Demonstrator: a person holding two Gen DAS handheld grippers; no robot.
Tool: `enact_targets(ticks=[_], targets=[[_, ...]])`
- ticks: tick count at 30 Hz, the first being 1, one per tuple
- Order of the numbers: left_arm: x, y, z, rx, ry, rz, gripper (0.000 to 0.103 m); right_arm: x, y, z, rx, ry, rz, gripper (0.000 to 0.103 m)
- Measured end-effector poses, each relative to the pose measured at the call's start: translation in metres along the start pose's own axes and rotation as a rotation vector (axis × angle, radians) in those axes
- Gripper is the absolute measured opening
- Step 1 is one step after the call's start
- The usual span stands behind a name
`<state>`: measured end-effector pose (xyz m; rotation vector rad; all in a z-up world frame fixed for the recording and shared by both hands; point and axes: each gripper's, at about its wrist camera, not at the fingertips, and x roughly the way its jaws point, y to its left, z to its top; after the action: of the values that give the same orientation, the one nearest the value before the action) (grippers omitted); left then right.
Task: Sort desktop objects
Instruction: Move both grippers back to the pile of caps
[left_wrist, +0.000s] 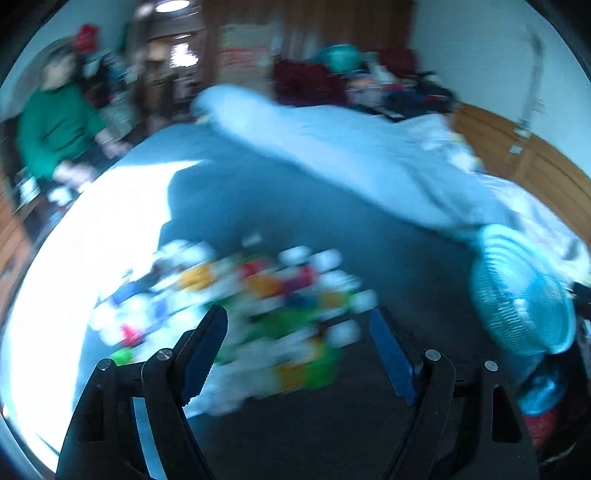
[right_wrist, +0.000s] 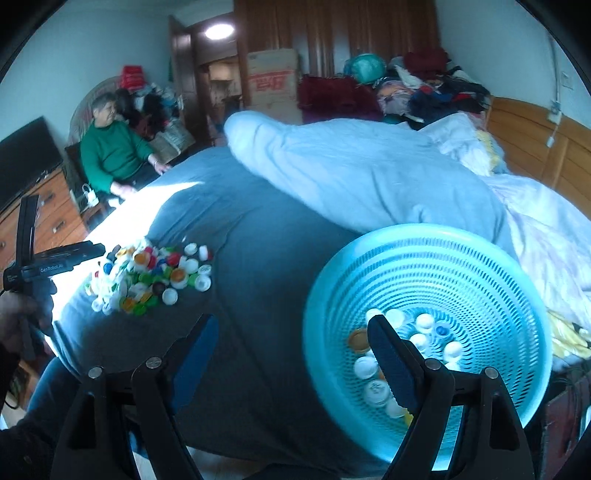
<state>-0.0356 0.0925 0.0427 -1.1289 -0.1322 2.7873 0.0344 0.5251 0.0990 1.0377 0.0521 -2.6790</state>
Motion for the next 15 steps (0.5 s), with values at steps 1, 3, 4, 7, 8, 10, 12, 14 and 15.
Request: enact_targets(ticks=[1, 3, 4, 7, 8, 10, 12, 14, 15], targets=[[0.002, 0.031, -0.012, -0.029, 0.01, 0.05, 0.073, 0.004, 0.005, -0.003, -0.003, 0.012, 0.014, 0.087], [0.006, 0.067, -0.028, -0.048, 0.027, 0.112, 0.073, 0.013, 0.014, -0.006, -0.016, 0.039, 0.03, 0.087], [0.01, 0.08, -0.037, -0.047, 0.04, 0.136, 0.073, 0.018, 0.018, -0.007, -0.022, 0.053, 0.032, 0.087], [0.024, 0.113, -0.057, -0.053, 0.099, 0.145, 0.073, 0.032, 0.028, -0.01, -0.028, 0.094, 0.042, 0.087], [0.03, 0.121, -0.061, -0.049, 0.109, 0.142, 0.073, 0.037, 0.031, -0.01, -0.024, 0.107, 0.044, 0.087], [0.037, 0.124, -0.068, -0.034, 0.12, 0.111, 0.071, 0.043, 0.036, -0.01, -0.018, 0.128, 0.049, 0.087], [0.048, 0.126, -0.072, 0.0, 0.125, 0.085, 0.064, 0.051, 0.046, -0.007, -0.027, 0.146, 0.054, 0.087], [0.058, 0.127, -0.073, 0.019, 0.136, 0.065, 0.056, 0.057, 0.057, -0.003, -0.046, 0.157, 0.052, 0.087], [0.062, 0.13, -0.073, 0.023, 0.137, 0.053, 0.053, 0.062, 0.062, -0.002, -0.053, 0.165, 0.054, 0.087]])
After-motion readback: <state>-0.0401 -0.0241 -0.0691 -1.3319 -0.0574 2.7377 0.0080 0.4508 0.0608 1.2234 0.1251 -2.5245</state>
